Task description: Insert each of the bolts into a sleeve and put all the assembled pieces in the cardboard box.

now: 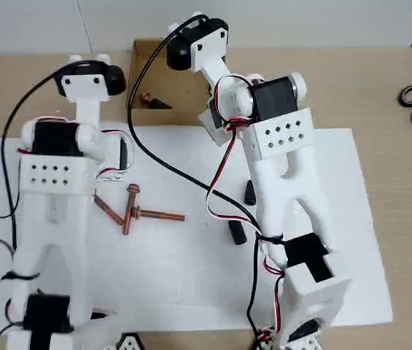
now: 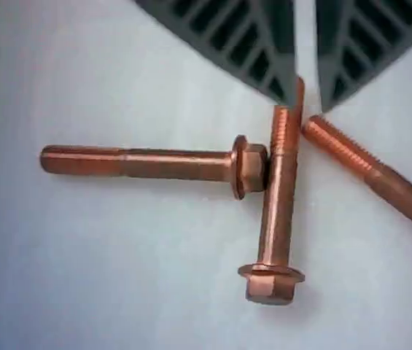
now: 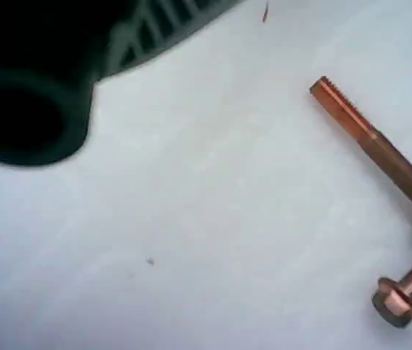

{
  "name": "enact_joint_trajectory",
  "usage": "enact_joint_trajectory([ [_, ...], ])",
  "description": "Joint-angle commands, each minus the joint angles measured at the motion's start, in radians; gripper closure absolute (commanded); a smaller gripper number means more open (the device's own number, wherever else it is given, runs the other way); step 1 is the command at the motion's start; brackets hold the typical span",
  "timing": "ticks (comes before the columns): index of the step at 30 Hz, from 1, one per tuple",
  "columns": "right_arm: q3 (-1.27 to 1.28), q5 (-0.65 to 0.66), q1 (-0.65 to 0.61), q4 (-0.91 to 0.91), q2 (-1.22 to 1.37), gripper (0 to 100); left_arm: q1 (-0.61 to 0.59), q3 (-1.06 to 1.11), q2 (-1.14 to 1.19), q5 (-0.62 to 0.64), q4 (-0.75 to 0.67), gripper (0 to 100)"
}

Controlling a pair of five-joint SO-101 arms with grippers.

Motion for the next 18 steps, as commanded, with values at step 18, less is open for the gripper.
enact_joint_trajectory([
  [18, -0.003, -0.008, 0.008, 0.01, -0.061, 99.5, 0.008, -0.041, 0.387, -0.066, -0.02, 99],
])
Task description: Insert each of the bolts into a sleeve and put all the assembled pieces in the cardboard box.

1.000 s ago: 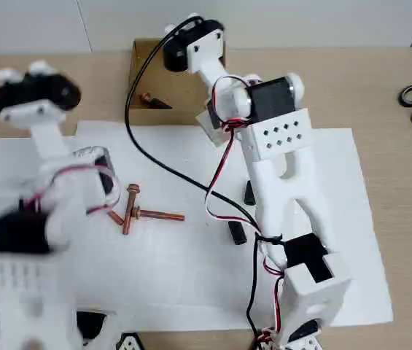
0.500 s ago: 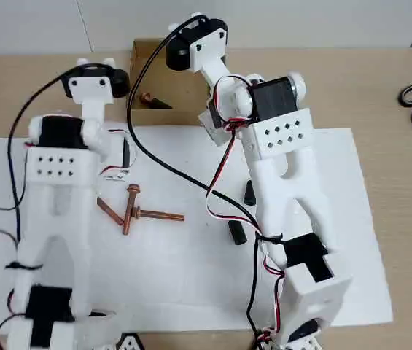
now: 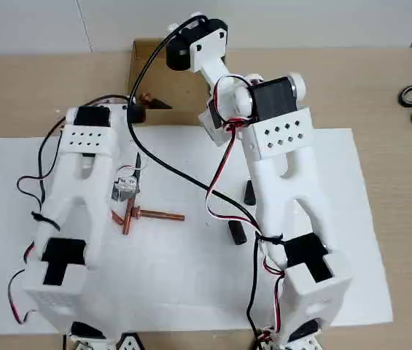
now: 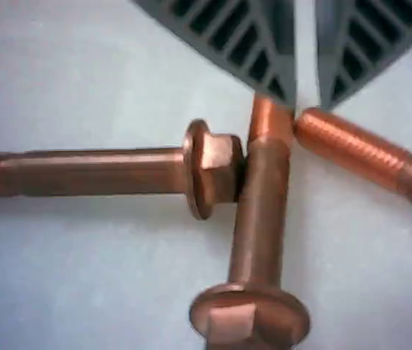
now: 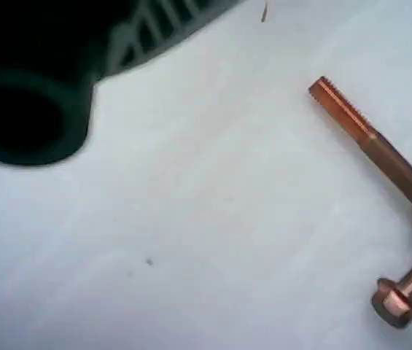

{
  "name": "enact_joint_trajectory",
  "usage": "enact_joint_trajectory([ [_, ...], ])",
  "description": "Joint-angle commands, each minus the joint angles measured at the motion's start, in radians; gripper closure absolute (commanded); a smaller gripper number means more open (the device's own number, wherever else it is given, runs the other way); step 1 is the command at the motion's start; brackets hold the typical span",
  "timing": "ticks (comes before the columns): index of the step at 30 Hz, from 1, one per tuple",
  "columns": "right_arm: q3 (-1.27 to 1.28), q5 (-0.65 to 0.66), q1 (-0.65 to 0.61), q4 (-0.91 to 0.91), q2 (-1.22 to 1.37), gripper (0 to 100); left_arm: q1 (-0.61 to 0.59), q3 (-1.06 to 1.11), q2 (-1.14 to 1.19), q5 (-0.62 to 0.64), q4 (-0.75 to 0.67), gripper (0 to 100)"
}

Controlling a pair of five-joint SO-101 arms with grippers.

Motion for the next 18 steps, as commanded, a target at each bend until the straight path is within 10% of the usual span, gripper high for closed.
enact_joint_trajectory([
  [1, -0.003, -0.008, 0.01, 0.01, -0.061, 99.5, 0.008, -0.041, -0.006, -0.02, -0.018, 97],
  [18, -0.003, -0.008, 0.01, 0.008, -0.061, 99.5, 0.035, -0.038, 0.069, -0.02, -0.118, 91],
])
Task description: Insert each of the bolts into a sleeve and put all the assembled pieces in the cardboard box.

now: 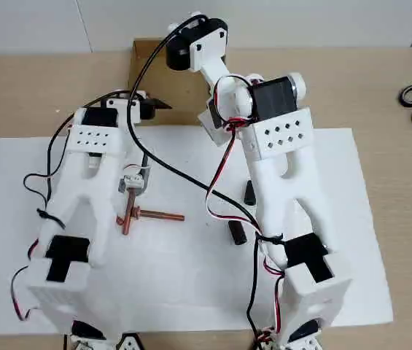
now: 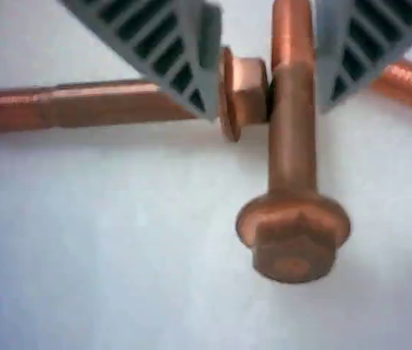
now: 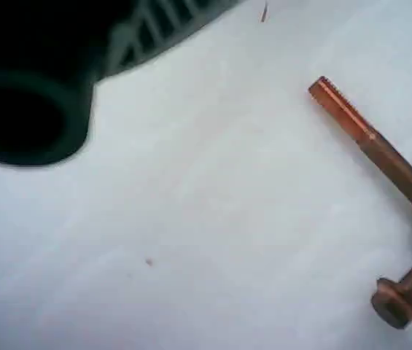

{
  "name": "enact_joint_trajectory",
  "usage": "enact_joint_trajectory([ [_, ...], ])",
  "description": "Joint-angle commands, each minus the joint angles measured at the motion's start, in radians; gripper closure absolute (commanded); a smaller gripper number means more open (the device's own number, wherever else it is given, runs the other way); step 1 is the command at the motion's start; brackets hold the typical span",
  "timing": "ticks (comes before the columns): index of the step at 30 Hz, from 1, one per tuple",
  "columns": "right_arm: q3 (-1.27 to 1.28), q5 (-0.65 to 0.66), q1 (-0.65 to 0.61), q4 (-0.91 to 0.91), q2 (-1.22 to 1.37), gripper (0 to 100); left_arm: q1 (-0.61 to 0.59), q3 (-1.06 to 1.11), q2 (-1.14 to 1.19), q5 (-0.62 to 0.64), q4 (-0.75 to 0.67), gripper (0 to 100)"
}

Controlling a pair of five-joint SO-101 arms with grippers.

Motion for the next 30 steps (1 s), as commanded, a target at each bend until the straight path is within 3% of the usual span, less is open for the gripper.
enact_joint_trajectory([
  [1, -0.003, -0.008, 0.01, 0.008, -0.061, 99.5, -0.002, -0.036, 0.043, -0.006, -0.021, 91],
  [25, -0.003, -0.008, 0.01, 0.01, -0.061, 99.5, -0.049, -0.038, 0.244, -0.008, -0.157, 91],
  [30, -0.003, -0.008, 0.01, 0.01, -0.061, 99.5, -0.044, -0.038, 0.247, -0.008, -0.175, 98],
])
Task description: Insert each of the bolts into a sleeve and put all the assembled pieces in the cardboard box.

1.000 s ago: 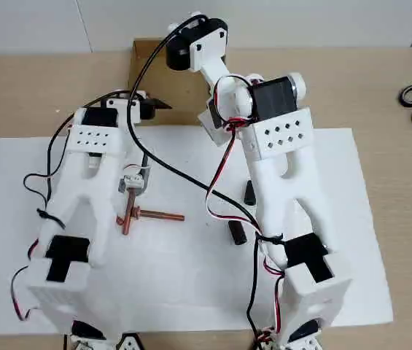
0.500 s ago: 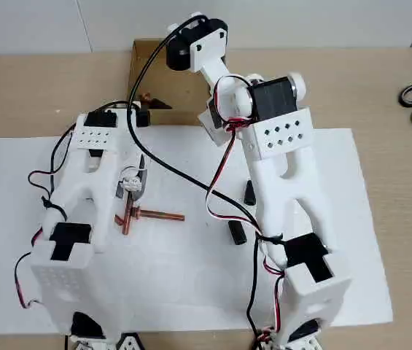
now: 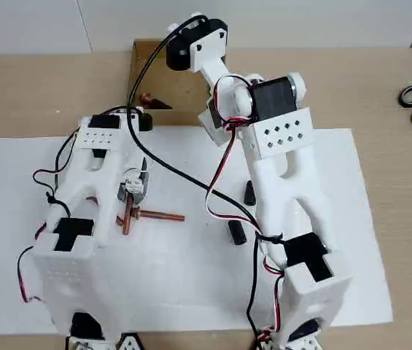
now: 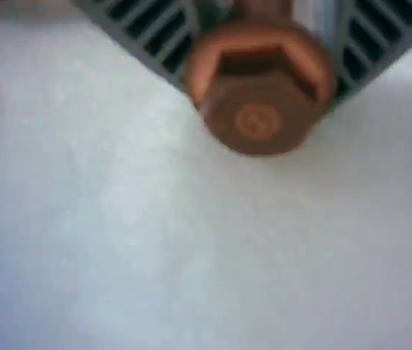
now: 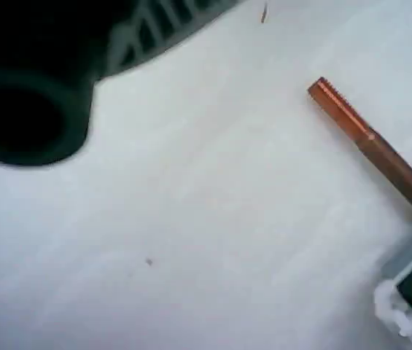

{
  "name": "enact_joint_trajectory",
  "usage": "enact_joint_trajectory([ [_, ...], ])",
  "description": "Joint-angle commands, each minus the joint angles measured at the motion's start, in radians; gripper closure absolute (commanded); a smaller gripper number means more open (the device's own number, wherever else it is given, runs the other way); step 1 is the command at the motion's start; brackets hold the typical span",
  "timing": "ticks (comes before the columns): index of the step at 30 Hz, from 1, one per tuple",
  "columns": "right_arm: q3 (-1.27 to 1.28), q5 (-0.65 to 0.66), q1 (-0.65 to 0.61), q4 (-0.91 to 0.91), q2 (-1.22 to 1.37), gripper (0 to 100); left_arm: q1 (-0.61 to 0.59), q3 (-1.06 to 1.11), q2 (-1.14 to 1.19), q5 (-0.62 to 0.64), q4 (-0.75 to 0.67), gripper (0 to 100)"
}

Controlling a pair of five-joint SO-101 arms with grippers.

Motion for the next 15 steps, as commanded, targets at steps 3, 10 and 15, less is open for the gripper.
enact_joint_trajectory([
  [3, -0.003, -0.009, 0.01, 0.01, -0.061, 99.5, -0.008, -0.013, 0.028, 0.0, -0.063, 99],
  [10, -0.003, -0.011, 0.01, 0.012, -0.065, 99.5, -0.006, -0.054, -0.063, 0.015, 0.026, 99],
  [15, -0.003, -0.014, 0.022, 0.027, -0.085, 99.5, -0.003, -0.176, -0.261, 0.04, 0.195, 99],
])
